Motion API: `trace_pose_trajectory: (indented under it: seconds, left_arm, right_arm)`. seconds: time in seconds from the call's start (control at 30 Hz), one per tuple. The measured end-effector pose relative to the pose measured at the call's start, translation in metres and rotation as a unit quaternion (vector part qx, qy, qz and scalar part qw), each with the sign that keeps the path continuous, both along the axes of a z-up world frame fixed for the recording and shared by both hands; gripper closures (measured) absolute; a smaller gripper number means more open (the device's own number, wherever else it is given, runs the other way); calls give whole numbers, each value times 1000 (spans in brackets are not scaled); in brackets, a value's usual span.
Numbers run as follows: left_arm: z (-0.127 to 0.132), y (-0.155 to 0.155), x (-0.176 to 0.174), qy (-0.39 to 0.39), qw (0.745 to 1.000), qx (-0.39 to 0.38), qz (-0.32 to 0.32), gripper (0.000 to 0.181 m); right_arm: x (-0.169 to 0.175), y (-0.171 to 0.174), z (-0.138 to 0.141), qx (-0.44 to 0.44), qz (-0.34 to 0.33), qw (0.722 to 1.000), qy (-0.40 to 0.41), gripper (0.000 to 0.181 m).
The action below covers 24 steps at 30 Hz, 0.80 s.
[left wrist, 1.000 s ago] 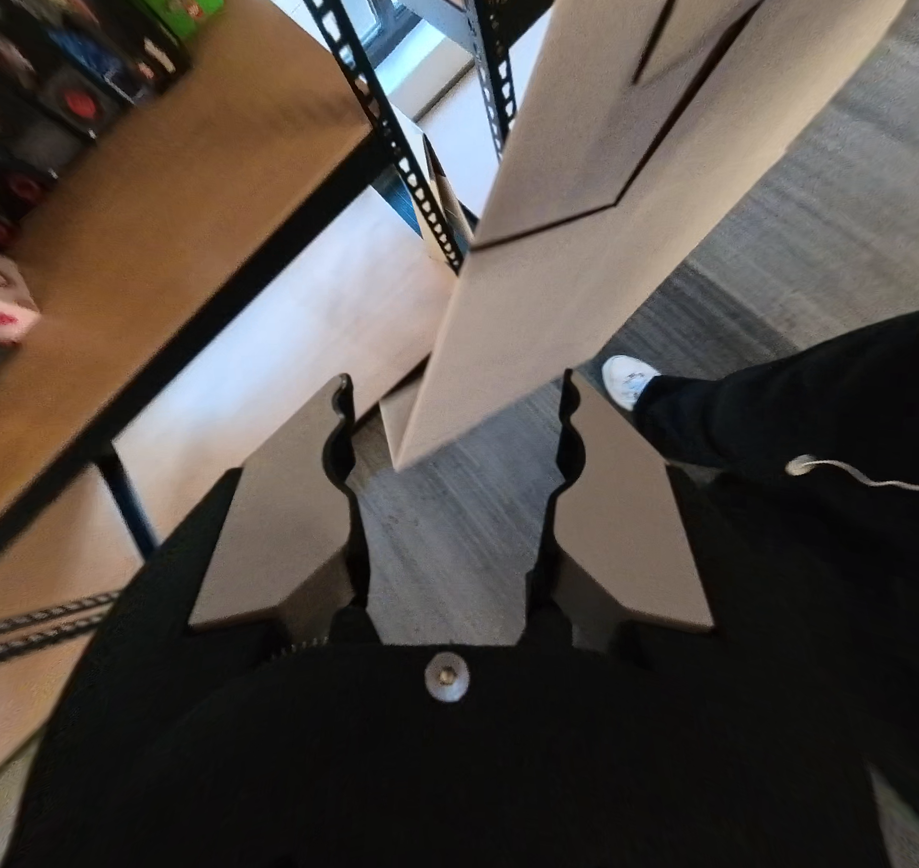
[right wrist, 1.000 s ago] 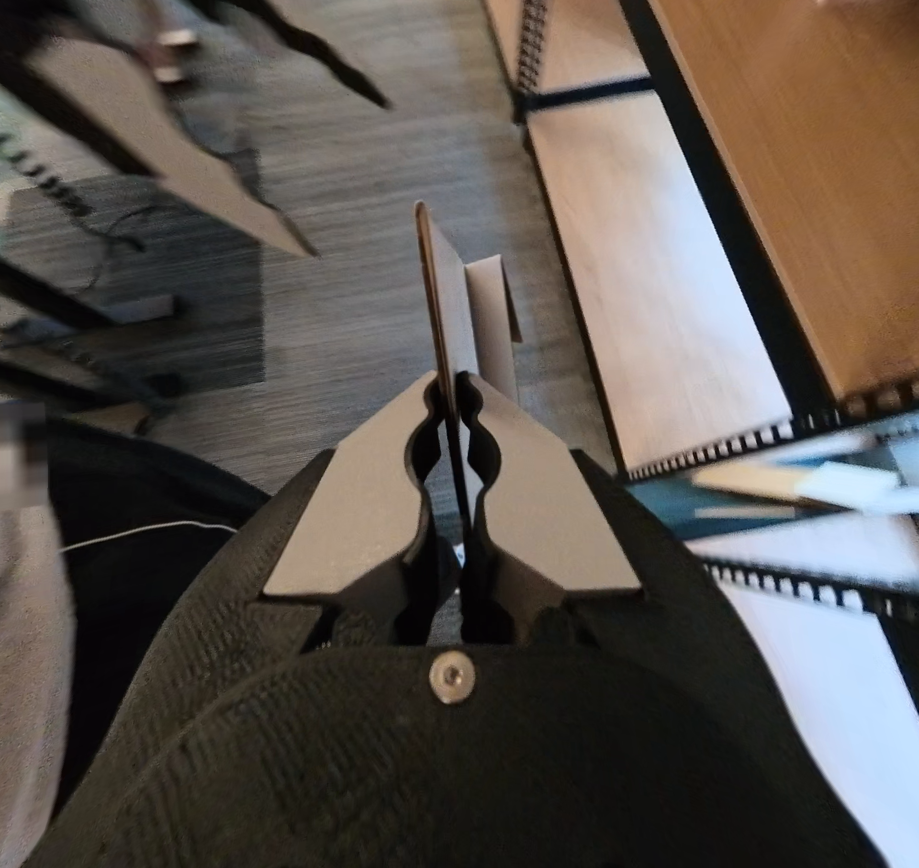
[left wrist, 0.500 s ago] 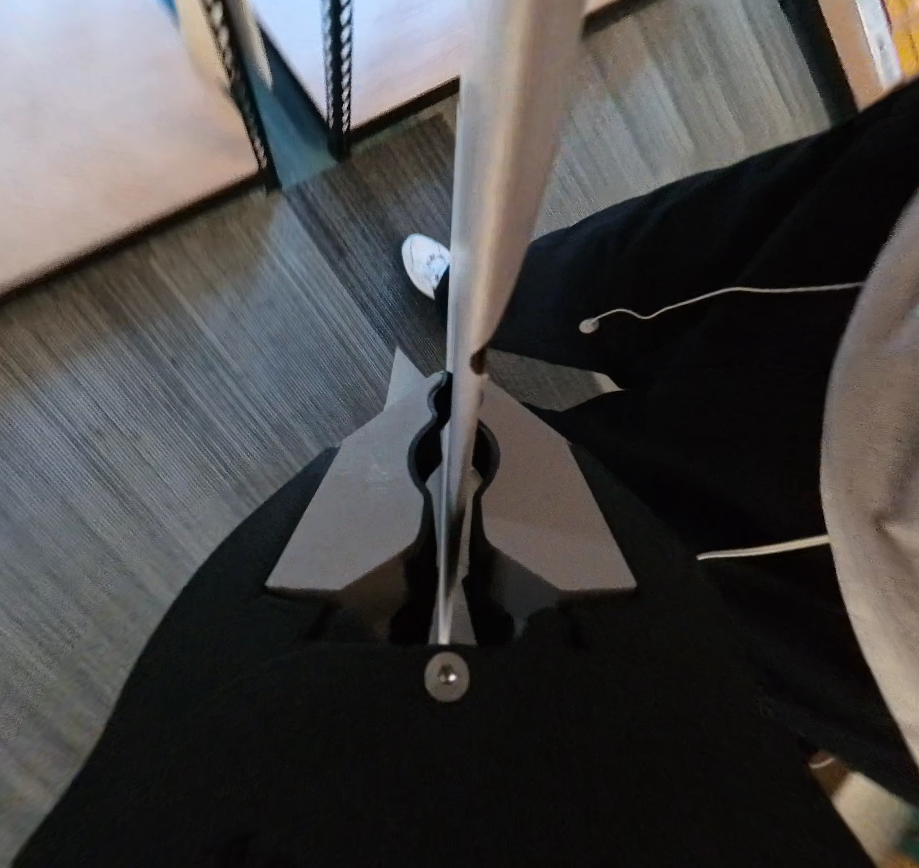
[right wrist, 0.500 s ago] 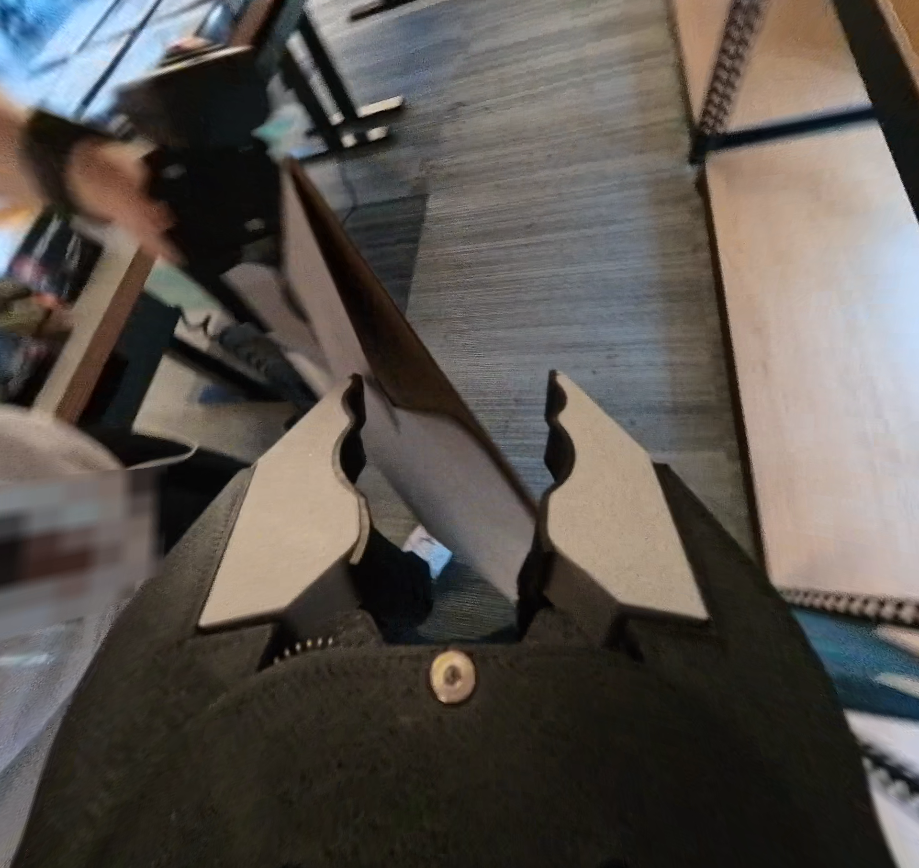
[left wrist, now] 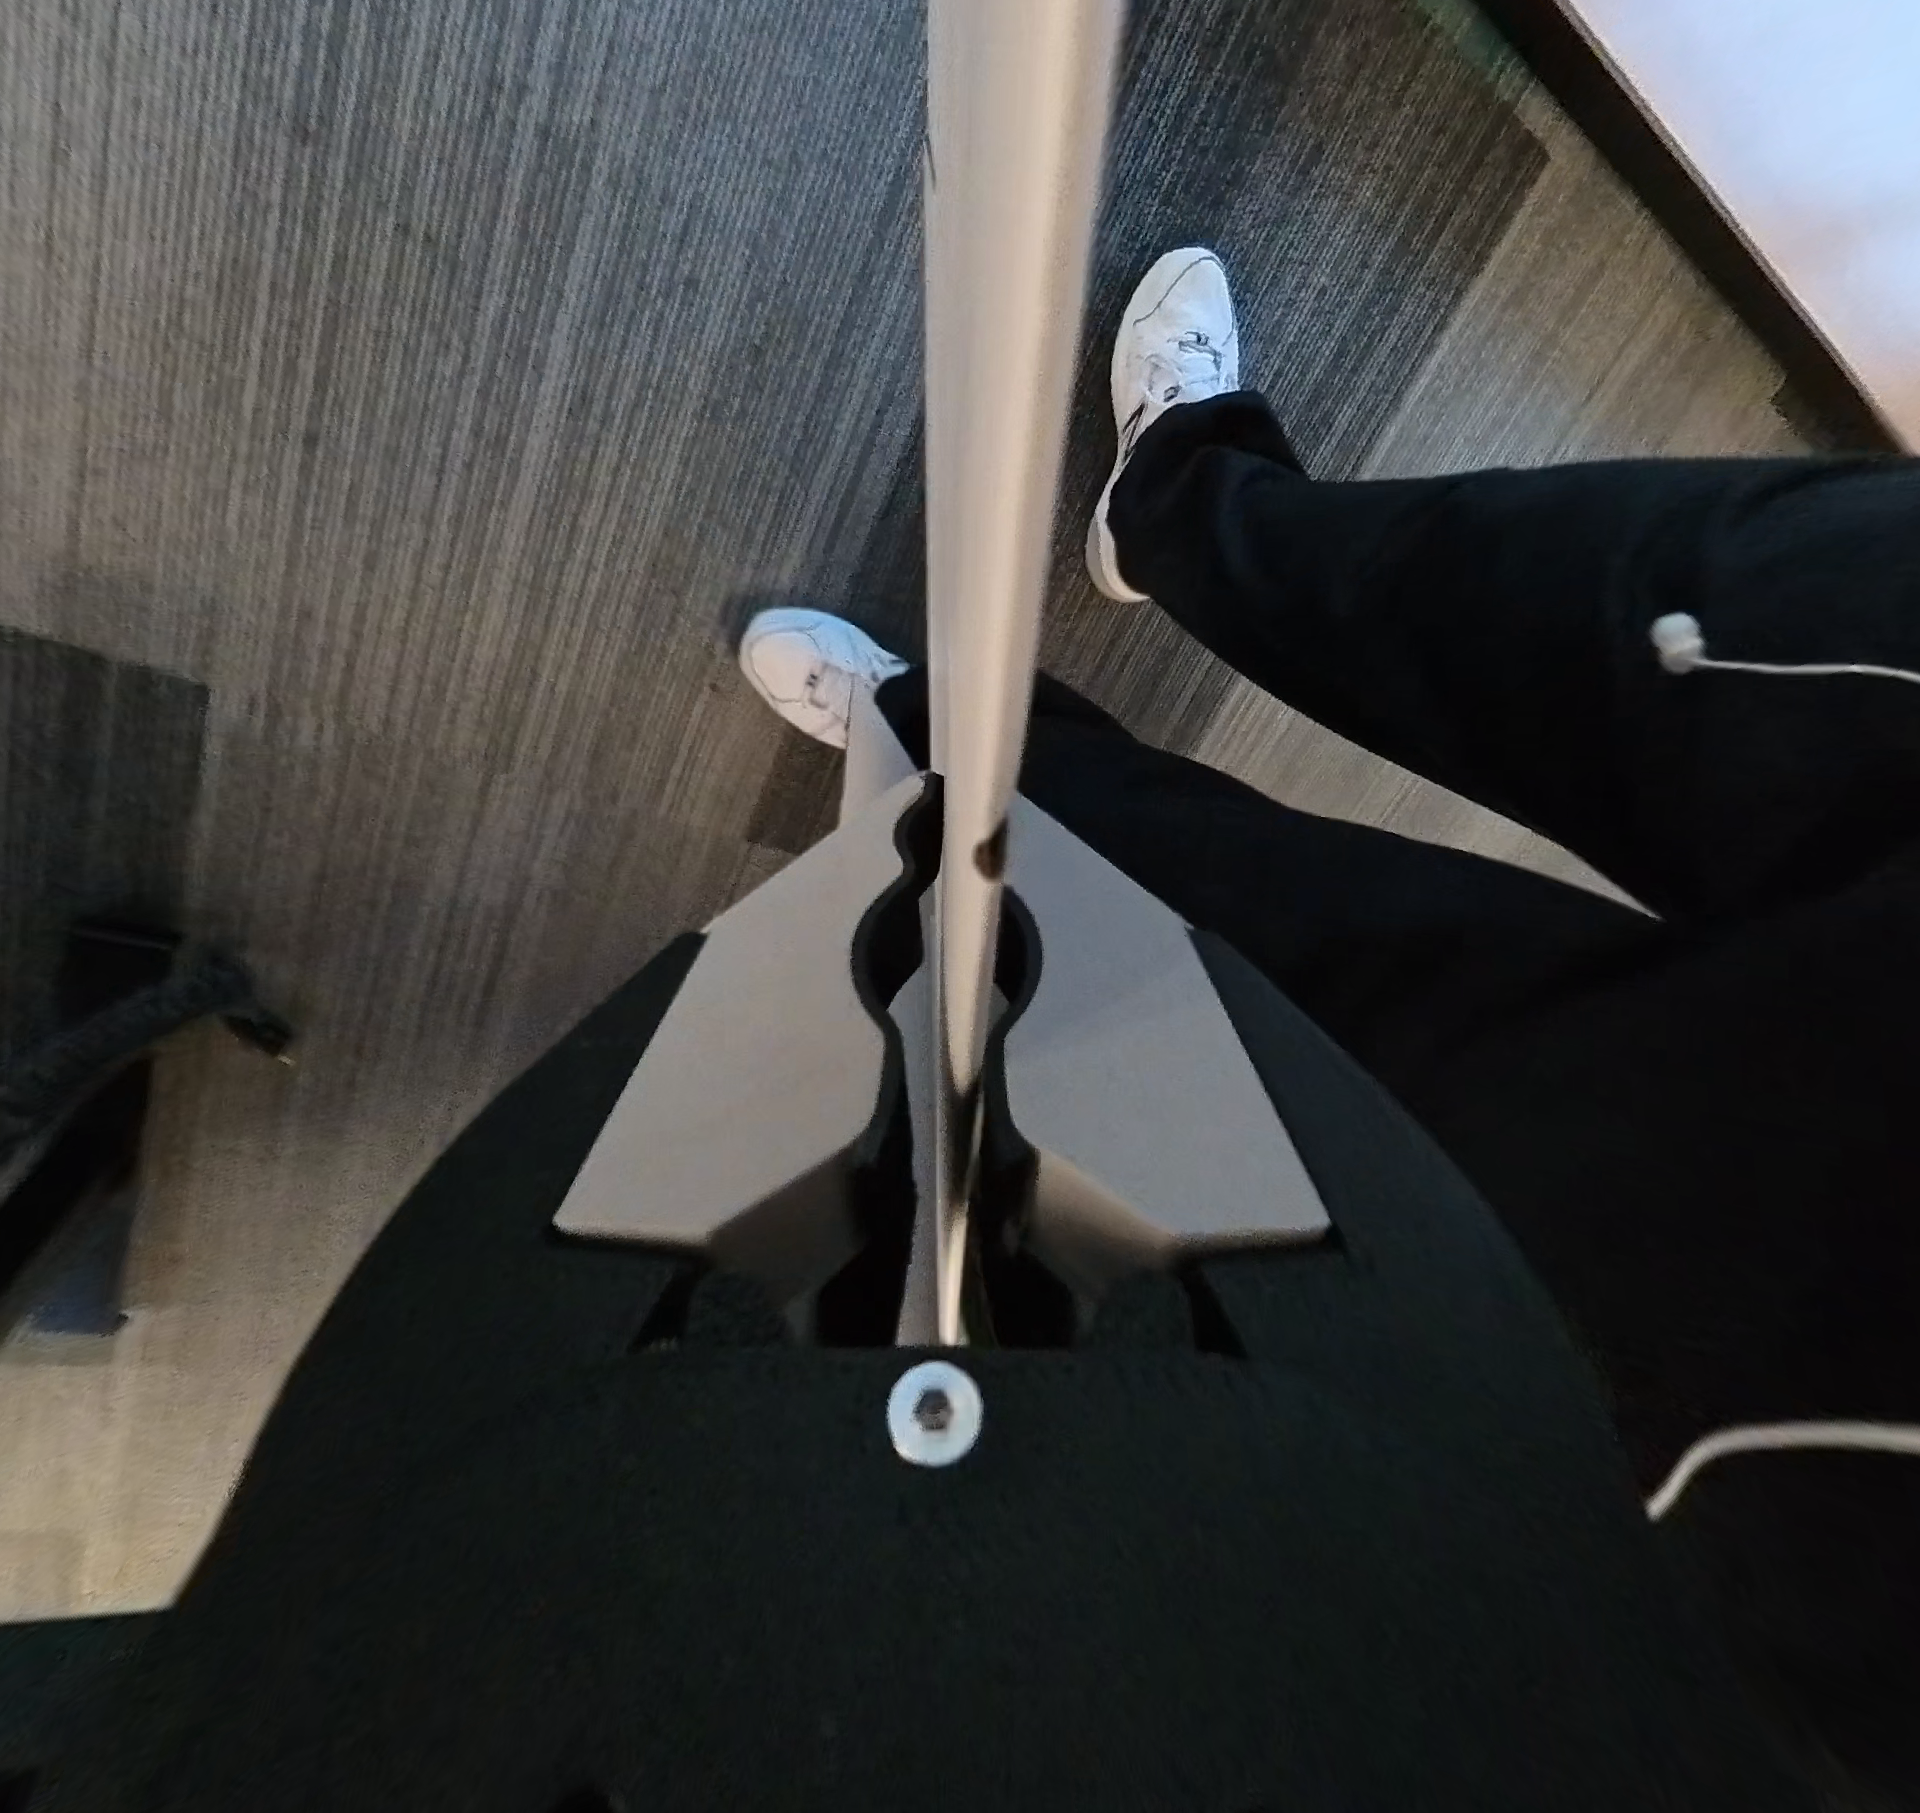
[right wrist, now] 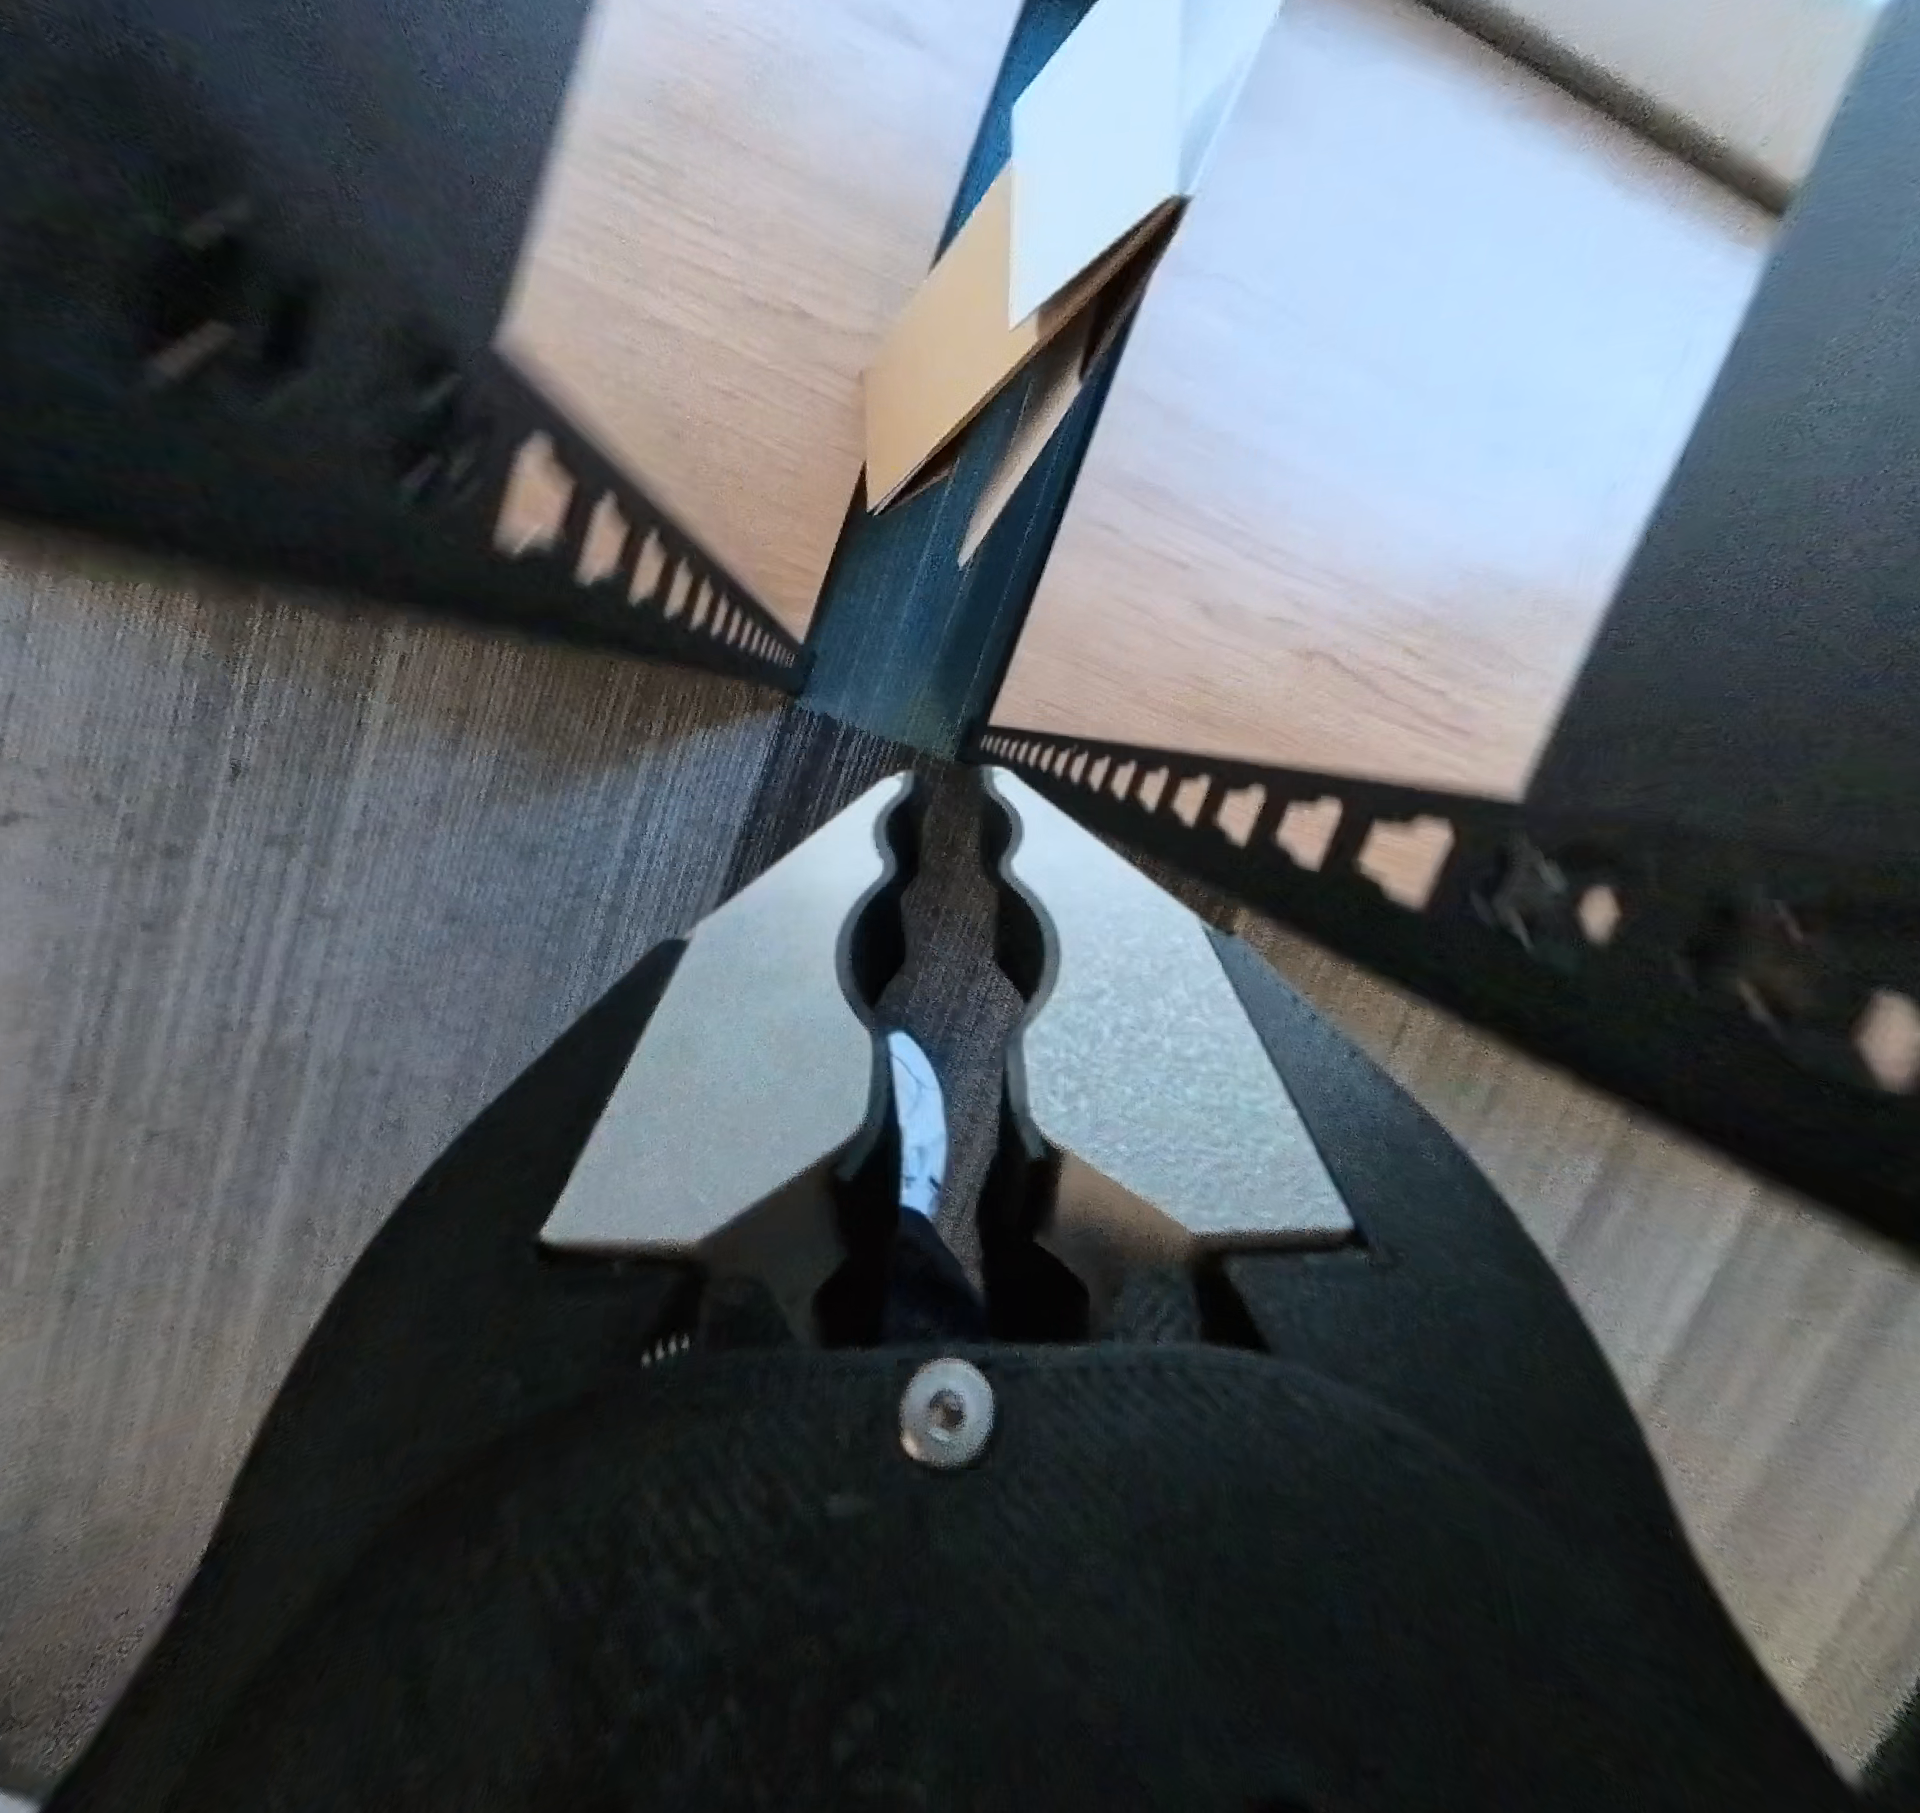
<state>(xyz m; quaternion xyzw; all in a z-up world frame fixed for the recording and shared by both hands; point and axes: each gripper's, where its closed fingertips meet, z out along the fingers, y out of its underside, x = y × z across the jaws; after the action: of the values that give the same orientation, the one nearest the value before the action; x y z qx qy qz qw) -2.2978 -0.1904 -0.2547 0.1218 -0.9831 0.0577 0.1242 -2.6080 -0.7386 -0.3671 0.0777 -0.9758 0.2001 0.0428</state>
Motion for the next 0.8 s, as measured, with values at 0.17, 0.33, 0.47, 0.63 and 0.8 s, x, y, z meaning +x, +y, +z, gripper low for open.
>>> trace_pose_trajectory:
  seconds: [0.17, 0.33, 0.47, 0.63, 0.8]
  left_arm:
    - [-14, -3, -40, 26, 998, -7, 56, 179]
    - [-45, -4, -72, 53, 994, -9, 90, 179]
    - [-74, -1, -88, 53, 993, -6, 104, 180]
    - [-115, 12, -97, 51, 990, 13, 134, 179]
    - [-151, 26, -107, 64, 985, 38, 157, 179]
  right_arm:
    - [-12, -62, -47, -10, -99, 993, -66, 159]
    - [-34, -123, -87, -30, -105, 993, -43, 136]
    - [-44, -168, -119, -41, -56, 998, 1, 96]
    - [-61, -209, -167, -32, -60, 998, 3, 87]
    - [-76, -228, -211, 7, -66, 998, 15, 118]
